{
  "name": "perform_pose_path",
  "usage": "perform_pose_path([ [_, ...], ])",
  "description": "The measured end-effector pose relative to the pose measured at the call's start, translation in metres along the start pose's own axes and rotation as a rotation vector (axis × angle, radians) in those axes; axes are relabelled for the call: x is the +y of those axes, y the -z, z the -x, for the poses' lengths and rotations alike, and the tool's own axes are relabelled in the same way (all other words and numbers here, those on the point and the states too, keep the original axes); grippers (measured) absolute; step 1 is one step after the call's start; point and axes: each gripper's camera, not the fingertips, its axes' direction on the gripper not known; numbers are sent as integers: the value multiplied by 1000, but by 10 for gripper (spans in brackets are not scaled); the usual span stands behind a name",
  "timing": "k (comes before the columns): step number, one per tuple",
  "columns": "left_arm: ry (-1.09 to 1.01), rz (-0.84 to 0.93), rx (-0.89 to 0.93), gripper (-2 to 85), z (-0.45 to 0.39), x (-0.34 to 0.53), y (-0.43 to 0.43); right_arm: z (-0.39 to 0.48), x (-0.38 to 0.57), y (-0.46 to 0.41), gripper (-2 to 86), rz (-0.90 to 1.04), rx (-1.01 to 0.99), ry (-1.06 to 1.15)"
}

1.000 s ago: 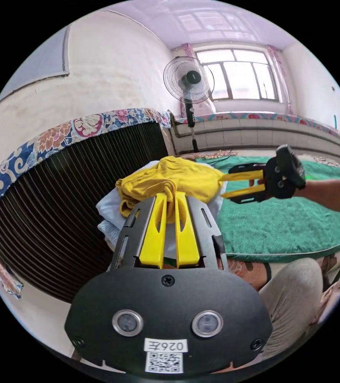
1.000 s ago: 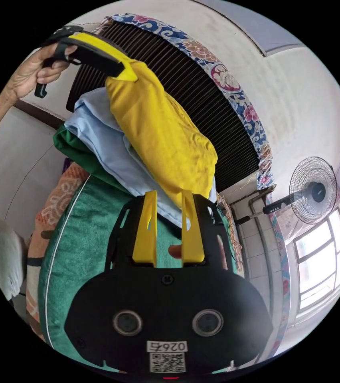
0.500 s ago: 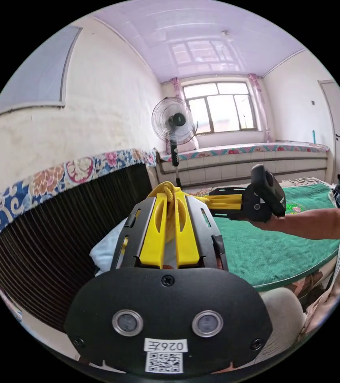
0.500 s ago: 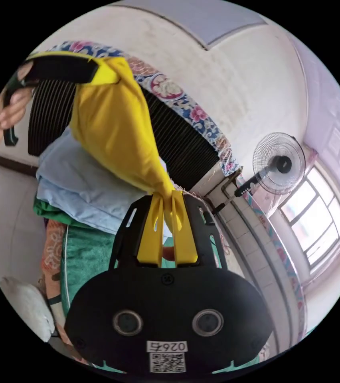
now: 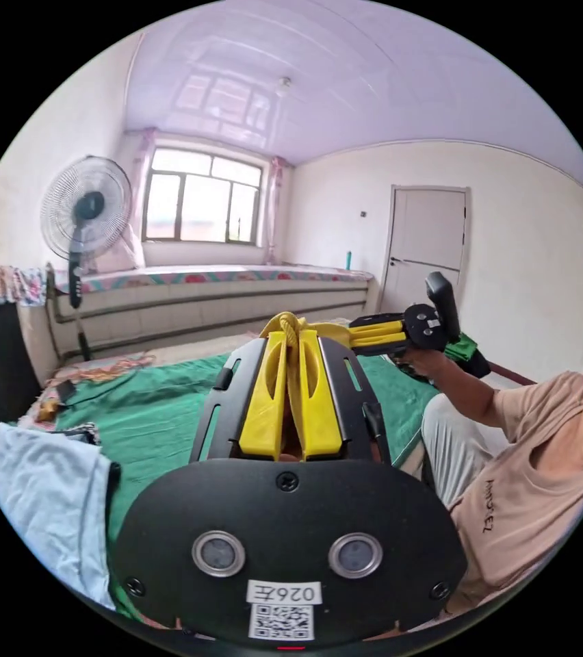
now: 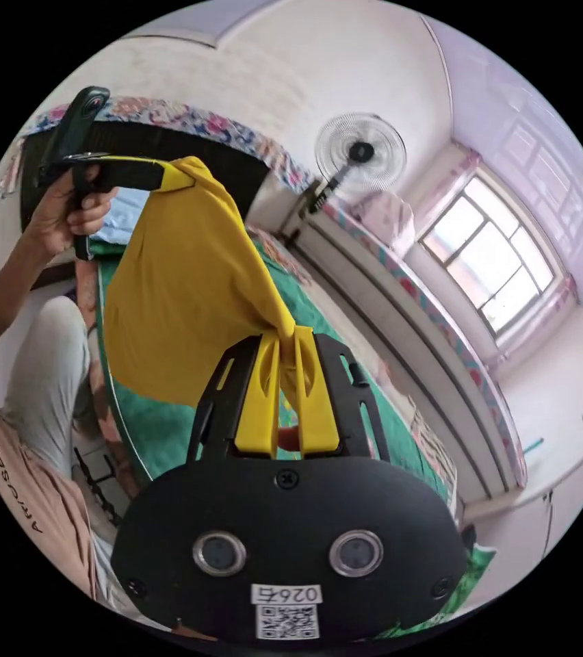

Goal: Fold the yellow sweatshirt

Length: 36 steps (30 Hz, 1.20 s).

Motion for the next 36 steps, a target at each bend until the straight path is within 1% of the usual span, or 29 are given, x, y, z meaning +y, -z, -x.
perform_pose_path([
  [1,-5,33,26,12,-10,-5,-46,1,35,-8,-9,67,27,-41],
  [2,-20,45,32,12,-16,-10,-67,0,50,-12,-9,96,42,-68],
  [4,-89,20,67,17,-51,-39,-125,-8,101,-19,-9,136,148,-198],
  [5,-118,8,77,19,-61,-48,-134,-9,113,-16,-9,122,186,-235],
  [7,-213,-16,76,32,-101,-71,-159,-1,156,12,-8,16,283,-358],
  [9,-214,-8,101,45,-117,-69,-174,25,187,26,-5,-33,274,-386],
  [11,-194,35,77,62,-123,-47,-193,72,216,14,0,25,215,-303],
  [12,-171,78,31,74,-122,-23,-209,112,235,-7,5,121,143,-183],
  [13,-124,127,-21,81,-116,2,-225,155,258,-36,-3,247,21,-39],
  [14,-91,152,-39,84,-111,15,-233,176,271,-49,-7,303,-50,25],
  [15,-21,203,-45,85,-98,40,-250,208,297,-67,-10,369,-167,102],
  [17,105,254,2,85,-78,76,-271,228,336,-75,-9,347,-205,30],
  [19,295,313,114,79,-55,98,-295,226,392,-71,-5,258,-246,-151],
  [20,310,314,135,79,-55,101,-298,222,409,-70,-3,233,-258,-215],
  [22,327,280,156,81,-66,116,-308,203,488,-81,9,178,-310,-492],
  [23,334,286,153,81,-70,119,-312,201,509,-87,12,181,-323,-554],
  [25,314,342,162,85,-95,129,-337,207,586,-120,40,226,-366,-741],
  [27,292,386,161,95,-116,136,-358,228,633,-143,61,251,-392,-840],
  [29,268,428,151,116,-138,145,-379,259,668,-163,77,259,-412,-901],
  [31,264,507,110,154,-165,164,-409,310,692,-186,92,265,-418,-905],
  [32,258,529,101,163,-171,169,-417,323,695,-192,95,266,-425,-897],
  [34,216,591,89,170,-200,185,-443,377,699,-210,111,248,-423,-872],
  [36,190,609,100,173,-221,195,-456,418,702,-216,128,226,-393,-860],
])
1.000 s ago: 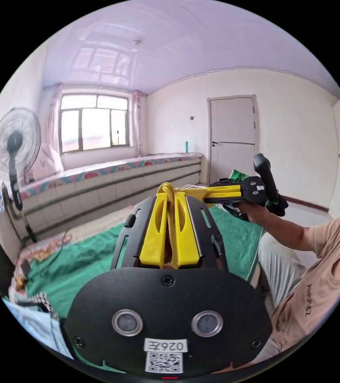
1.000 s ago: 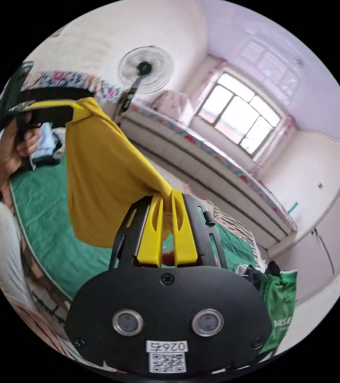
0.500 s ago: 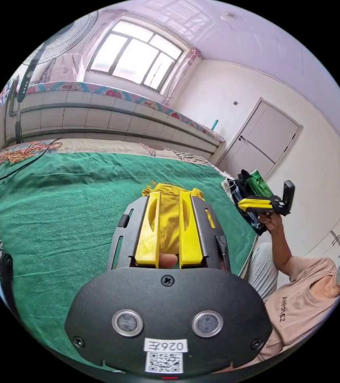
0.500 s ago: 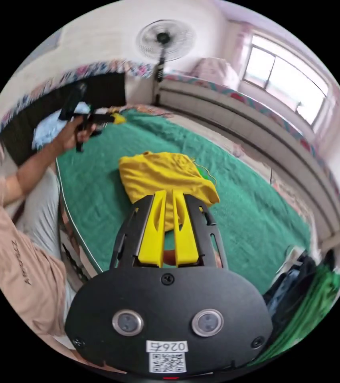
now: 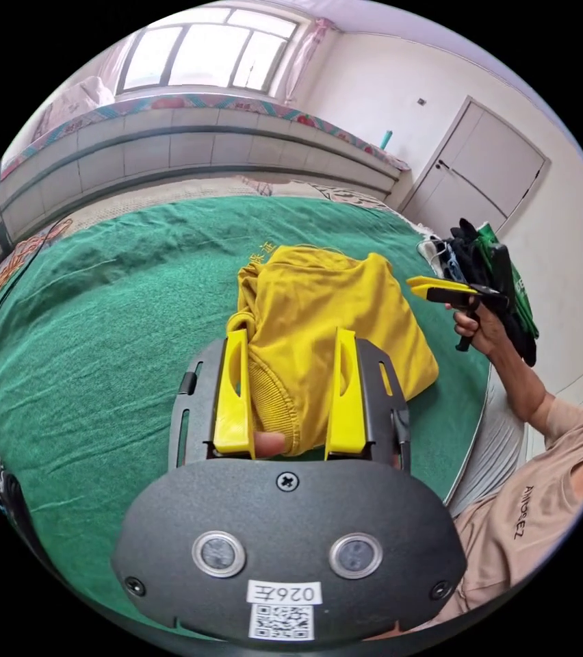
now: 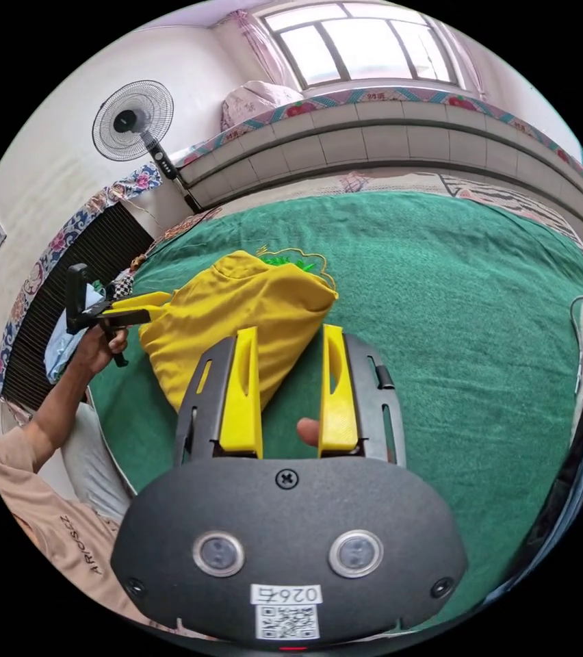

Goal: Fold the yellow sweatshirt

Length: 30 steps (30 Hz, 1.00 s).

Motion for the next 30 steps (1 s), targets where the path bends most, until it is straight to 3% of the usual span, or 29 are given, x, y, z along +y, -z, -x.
perform_pose_path([
  [5,-56,10,-9,177,-55,23,-21,48,71,-58,143,22,100,25],
  [9,-122,4,-56,177,-93,36,-12,72,129,-78,110,-22,23,-11],
  [14,-51,-42,-3,171,-97,45,-5,102,181,-99,95,-52,6,-53],
  [17,100,84,139,105,-84,53,-39,120,210,-116,82,-53,-16,-86],
  [19,183,46,108,13,-83,70,-33,135,231,-120,24,-60,-47,-90],
  [30,30,-26,89,-5,-160,87,12,224,280,-90,-16,-193,-110,-23],
])
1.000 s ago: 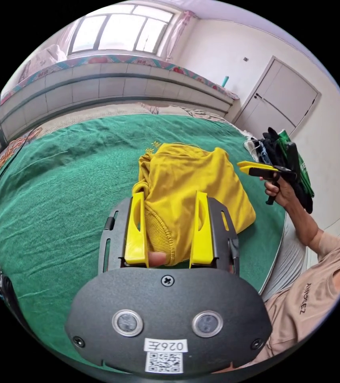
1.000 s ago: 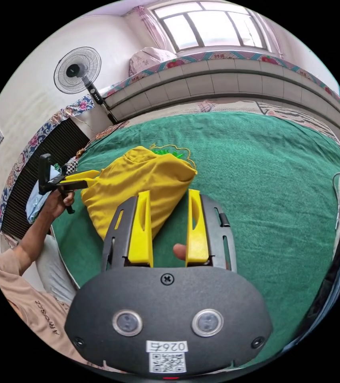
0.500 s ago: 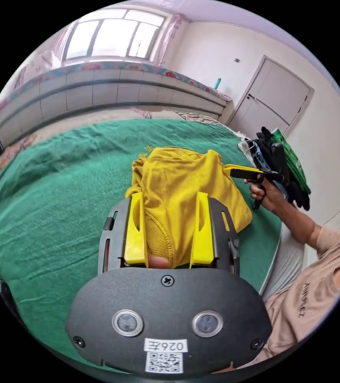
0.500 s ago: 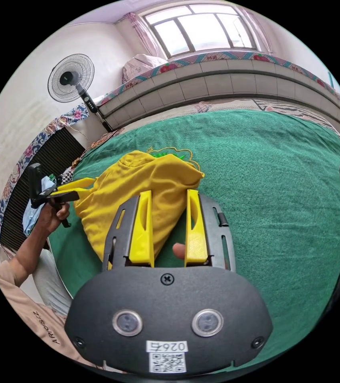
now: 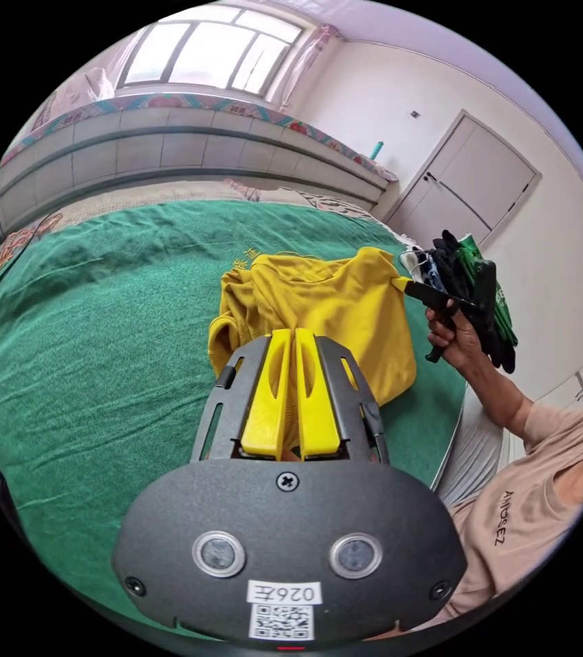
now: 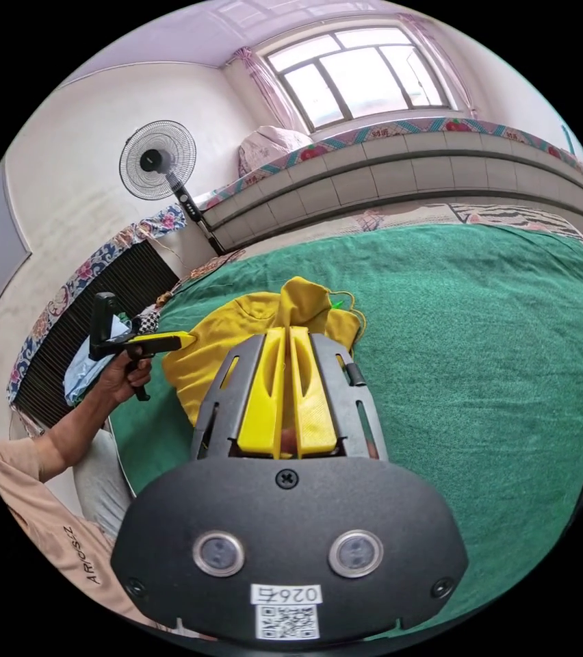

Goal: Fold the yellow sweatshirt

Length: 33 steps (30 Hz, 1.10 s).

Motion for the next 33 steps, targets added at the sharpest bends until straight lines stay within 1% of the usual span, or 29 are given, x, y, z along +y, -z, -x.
perform_pose_path([
  [5,-35,-49,70,-5,-18,9,15,19,4,-1,-16,-21,-121,-35],
  [8,-33,-126,161,-6,-21,14,32,31,-2,2,-16,-42,-266,-51],
  [9,-40,-152,224,-7,-22,16,38,38,-6,4,-16,-55,-343,-42],
  [10,-43,-166,295,-8,-21,17,42,50,-11,7,-16,-59,-424,-6],
  [11,-41,-172,329,-8,-20,18,44,57,-13,8,-16,-60,-448,13],
  [13,-53,-202,466,-9,-19,23,50,97,-26,16,-15,-49,-500,127],
  [14,-54,-208,498,-9,-19,24,52,108,-29,18,-15,-41,-509,159],
  [16,-97,-236,603,-9,-24,29,60,154,-43,24,-15,13,-560,310],
  [18,-133,-243,660,-9,-31,33,67,185,-52,29,-15,62,-612,413],
  [21,-218,-220,711,-9,-57,40,76,228,-66,40,-15,84,-658,525],
  [23,-314,-145,728,-9,-86,42,81,255,-73,44,-14,128,-697,617],
  [24,-393,-54,719,-9,-111,43,83,276,-73,47,-13,200,-745,721],
  [25,-493,75,701,-9,-142,47,82,302,-66,48,-11,323,-799,854],
  [26,-546,156,687,-9,-158,51,80,315,-60,48,-11,394,-814,920],
  [27,-641,340,635,-8,-192,64,71,340,-43,50,-10,524,-804,1050],
  [28,-724,523,544,-8,-223,86,58,361,-24,56,-10,615,-766,1173],
  [29,-757,597,492,-7,-235,98,52,370,-18,61,-10,641,-743,1218],
  [30,-809,717,389,-7,-252,121,42,381,-14,73,-9,650,-713,1264],
  [31,-831,790,319,-6,-262,139,37,383,-22,88,-9,619,-710,1262],
  [32,-833,804,297,-6,-265,145,37,382,-29,96,-9,591,-715,1248],
  [33,-827,791,291,-6,-266,149,45,376,-44,112,-8,524,-722,1209],
])
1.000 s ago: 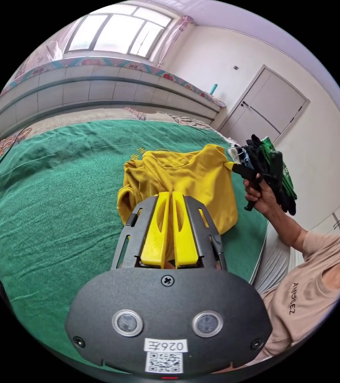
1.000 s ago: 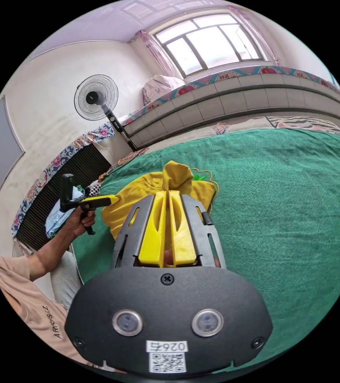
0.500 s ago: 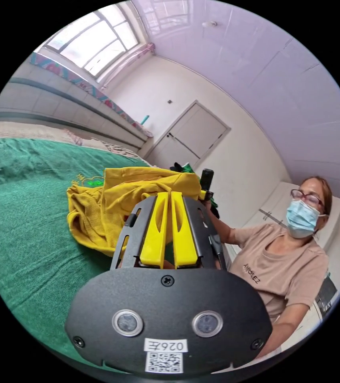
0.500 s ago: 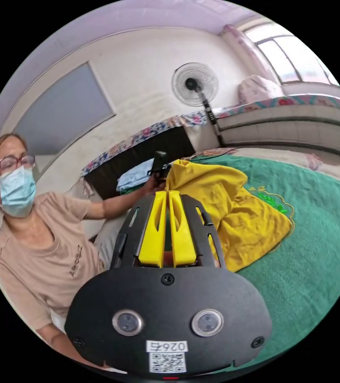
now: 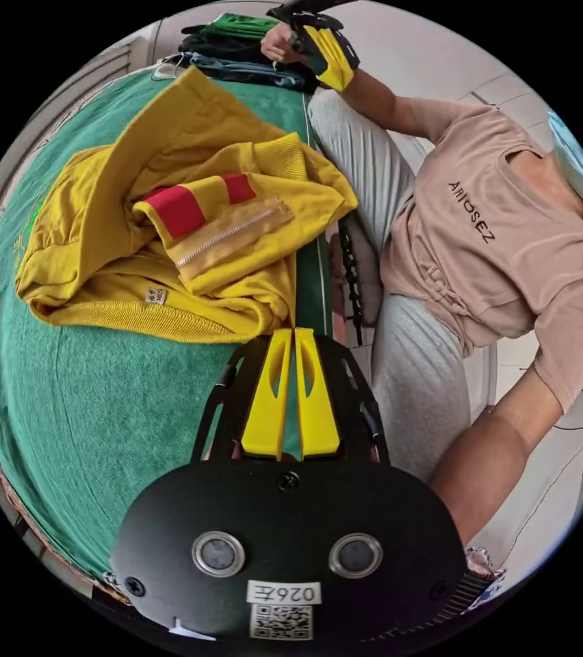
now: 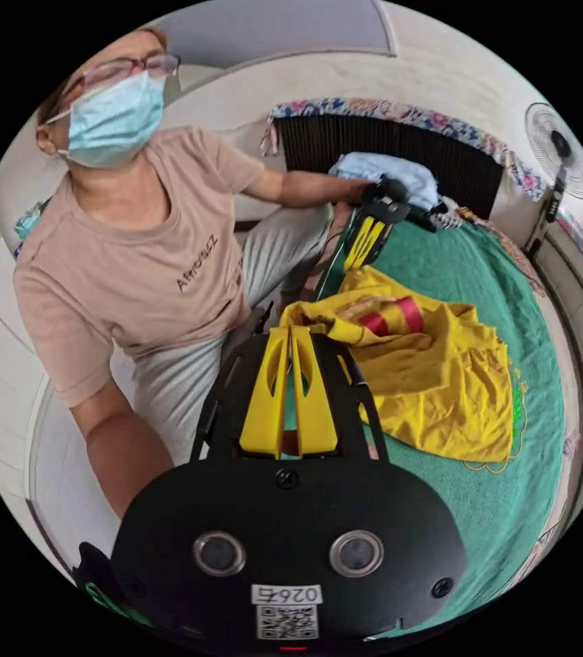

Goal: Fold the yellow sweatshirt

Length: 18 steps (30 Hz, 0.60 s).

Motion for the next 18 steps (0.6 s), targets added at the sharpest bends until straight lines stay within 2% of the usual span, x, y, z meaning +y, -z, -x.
perform_pose_path([
  [3,66,-150,50,-6,2,29,35,-23,10,47,-4,-170,150,-182],
  [5,89,-268,92,-6,3,53,60,-64,15,56,5,-235,244,-428],
  [7,88,-378,150,-6,1,83,87,-122,29,48,36,-279,286,-772],
  [11,199,-543,91,-2,-1,130,115,-149,43,31,69,-324,325,-909],
  [14,542,-678,-71,14,29,166,121,-159,39,23,91,-295,418,-946],
  [16,772,-759,-135,117,72,172,111,-170,30,14,108,-283,436,-963],
  [18,801,-738,-125,178,103,152,96,-179,22,4,118,-265,410,-982],
])
